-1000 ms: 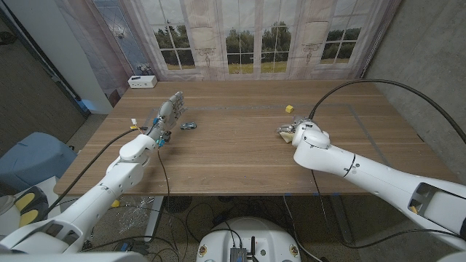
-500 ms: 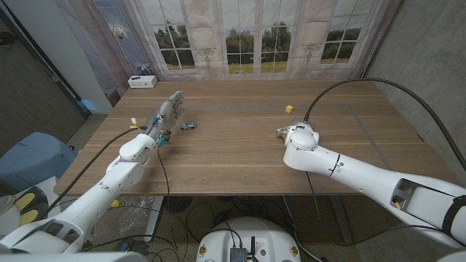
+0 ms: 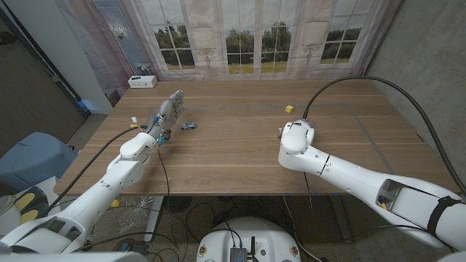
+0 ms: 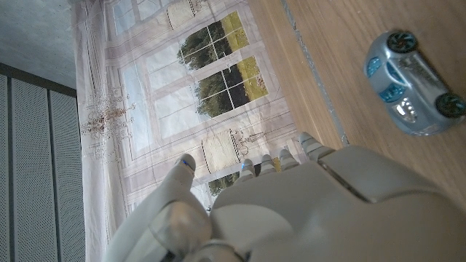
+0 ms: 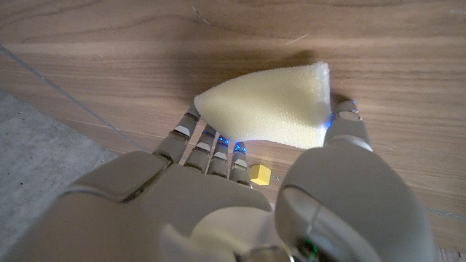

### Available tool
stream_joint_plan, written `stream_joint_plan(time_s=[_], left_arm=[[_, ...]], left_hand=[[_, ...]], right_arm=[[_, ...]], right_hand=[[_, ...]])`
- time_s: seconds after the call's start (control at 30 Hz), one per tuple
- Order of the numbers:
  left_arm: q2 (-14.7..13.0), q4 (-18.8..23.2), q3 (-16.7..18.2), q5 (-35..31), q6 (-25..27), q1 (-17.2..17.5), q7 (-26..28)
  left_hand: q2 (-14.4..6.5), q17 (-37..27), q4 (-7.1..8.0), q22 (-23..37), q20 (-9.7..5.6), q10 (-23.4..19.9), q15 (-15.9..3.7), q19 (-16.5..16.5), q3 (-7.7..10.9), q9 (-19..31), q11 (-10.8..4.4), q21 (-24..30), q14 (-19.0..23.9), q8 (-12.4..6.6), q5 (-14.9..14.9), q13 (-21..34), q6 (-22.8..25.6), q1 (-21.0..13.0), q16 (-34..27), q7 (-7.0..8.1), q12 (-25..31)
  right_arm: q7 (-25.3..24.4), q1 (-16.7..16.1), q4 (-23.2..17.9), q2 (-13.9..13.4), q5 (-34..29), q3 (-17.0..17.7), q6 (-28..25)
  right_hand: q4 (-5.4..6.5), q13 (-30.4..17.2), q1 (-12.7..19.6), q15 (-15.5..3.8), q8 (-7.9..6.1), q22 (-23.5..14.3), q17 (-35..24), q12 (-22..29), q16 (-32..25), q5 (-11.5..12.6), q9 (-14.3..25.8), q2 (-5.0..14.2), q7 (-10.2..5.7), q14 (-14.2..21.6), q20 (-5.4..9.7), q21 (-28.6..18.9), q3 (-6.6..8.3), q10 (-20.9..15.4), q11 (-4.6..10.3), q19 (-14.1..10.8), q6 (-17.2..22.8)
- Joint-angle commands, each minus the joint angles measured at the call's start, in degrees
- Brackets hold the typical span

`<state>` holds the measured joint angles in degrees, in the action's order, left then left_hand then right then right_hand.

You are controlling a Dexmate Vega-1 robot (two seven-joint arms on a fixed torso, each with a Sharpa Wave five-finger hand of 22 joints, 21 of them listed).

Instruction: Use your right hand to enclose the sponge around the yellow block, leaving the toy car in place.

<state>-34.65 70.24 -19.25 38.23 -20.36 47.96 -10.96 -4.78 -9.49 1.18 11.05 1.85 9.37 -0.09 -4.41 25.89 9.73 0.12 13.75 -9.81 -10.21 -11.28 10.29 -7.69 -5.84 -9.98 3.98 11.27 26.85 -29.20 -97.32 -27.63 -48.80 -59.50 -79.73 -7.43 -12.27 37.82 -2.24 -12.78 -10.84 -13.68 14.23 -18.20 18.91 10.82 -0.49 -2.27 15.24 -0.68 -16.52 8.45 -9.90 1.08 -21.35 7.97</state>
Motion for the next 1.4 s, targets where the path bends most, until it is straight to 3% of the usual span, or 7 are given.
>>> stream_joint_plan(time_s=[0.03,0.17,0.33,0.5,0.8,1.1,1.4], left_arm=[[0.74,-1.40,-0.46,-0.36,-0.13,-1.26,-0.33],[0.93,-1.79,-0.62,-0.46,0.01,-1.67,-0.35],[1.21,-2.36,-0.86,-0.71,0.04,-2.24,-0.35],[1.49,-2.86,-1.04,-0.81,0.05,-2.72,-0.46],[1.85,-3.38,-1.22,-0.99,-0.07,-3.18,-0.38],[2.10,-3.83,-1.36,-1.04,-0.20,-3.56,-0.57],[2.18,-3.87,-1.09,-0.82,-0.83,-3.23,-0.56]], left_hand=[[-0.36,-0.30,-0.37,0.16,0.34,0.21,0.25,-0.36,0.26,0.14,0.08,-0.34,-1.03,-0.09,-0.41,0.18,-0.01,0.00,-0.23,0.15,0.15],[-0.36,-0.30,-0.39,0.16,0.32,0.24,0.21,-0.36,0.25,0.14,0.03,-0.35,-1.05,-0.09,-0.41,0.18,0.00,0.00,-0.22,0.15,0.13],[-0.37,-0.30,-0.40,0.16,0.32,0.25,0.17,-0.37,0.24,0.14,0.04,-0.37,-1.06,-0.09,-0.41,0.18,0.00,0.00,-0.22,0.18,0.13],[-0.37,-0.30,-0.41,0.16,0.33,0.24,0.19,-0.37,0.23,0.14,0.06,-0.38,-1.07,-0.06,-0.41,0.18,-0.09,0.01,-0.22,0.30,0.14],[-0.39,-0.30,-0.44,0.16,0.34,0.28,0.18,-0.37,0.21,0.14,0.04,-0.40,-1.06,-0.06,-0.41,0.18,-0.13,0.02,-0.23,0.38,0.12],[-0.41,-0.31,-0.46,0.17,0.35,0.31,0.22,-0.38,0.19,0.14,0.04,-0.42,-1.10,-0.07,-0.41,0.18,-0.14,0.03,-0.22,0.38,0.11],[-0.42,-0.31,-0.49,0.17,0.34,0.32,0.25,-0.36,0.16,0.14,0.03,-0.44,-1.09,-0.05,-0.41,0.18,-0.20,0.04,-0.22,0.48,0.12]], right_arm=[[2.98,0.34,4.07,2.08,-6.66,0.13,-0.25],[2.65,0.54,5.05,2.44,-6.73,0.12,-0.25],[-1.02,0.35,4.98,2.44,-3.99,0.63,-0.25],[-12.32,-1.51,2.91,2.04,1.05,2.08,0.18],[-29.76,-4.28,-0.08,1.06,9.91,4.75,3.05],[-38.26,-3.56,-1.93,-0.56,16.54,4.89,5.12],[-41.17,0.42,-0.72,-1.42,21.17,1.96,6.33]], right_hand=[[-0.84,-1.03,5.18,-5.64,-0.87,-1.22,-2.83,1.07,-3.97,1.32,0.30,2.58,-0.40,5.54,0.57,-2.81,0.55,-3.60,0.34,-5.44,3.40],[-1.71,-1.53,10.17,-6.11,-1.56,-2.14,-5.44,1.46,-6.96,1.13,0.36,4.86,0.17,8.18,0.71,-5.65,1.28,-5.68,-0.30,-9.81,6.90],[-2.21,-1.65,13.66,-6.32,-1.65,-2.20,-6.90,1.51,-8.48,0.47,0.37,6.02,0.46,9.03,0.43,-6.80,1.89,-6.67,-0.84,-11.25,8.42],[-2.00,-1.63,14.34,-6.40,-1.46,-2.20,-7.62,1.33,-8.92,-0.07,0.38,5.87,0.48,8.61,-0.42,-6.80,1.56,-6.73,-0.41,-10.55,8.60],[-1.44,-1.69,14.62,-6.83,-1.27,-2.22,-8.78,1.03,-9.46,-0.97,0.39,5.02,-0.02,7.65,0.26,-7.01,0.44,-6.73,0.12,-9.71,9.35],[-0.97,-1.67,14.37,-6.80,-1.25,-2.21,-8.79,0.87,-9.02,-1.28,0.41,4.64,-0.04,7.40,-0.01,-7.21,-0.09,-6.92,0.27,-9.27,10.18],[-0.77,-1.65,14.61,-7.05,-1.31,-2.18,-8.86,0.97,-9.04,-1.44,0.42,4.92,0.05,7.99,0.62,-7.59,-0.14,-7.67,0.19,-9.53,11.04]])
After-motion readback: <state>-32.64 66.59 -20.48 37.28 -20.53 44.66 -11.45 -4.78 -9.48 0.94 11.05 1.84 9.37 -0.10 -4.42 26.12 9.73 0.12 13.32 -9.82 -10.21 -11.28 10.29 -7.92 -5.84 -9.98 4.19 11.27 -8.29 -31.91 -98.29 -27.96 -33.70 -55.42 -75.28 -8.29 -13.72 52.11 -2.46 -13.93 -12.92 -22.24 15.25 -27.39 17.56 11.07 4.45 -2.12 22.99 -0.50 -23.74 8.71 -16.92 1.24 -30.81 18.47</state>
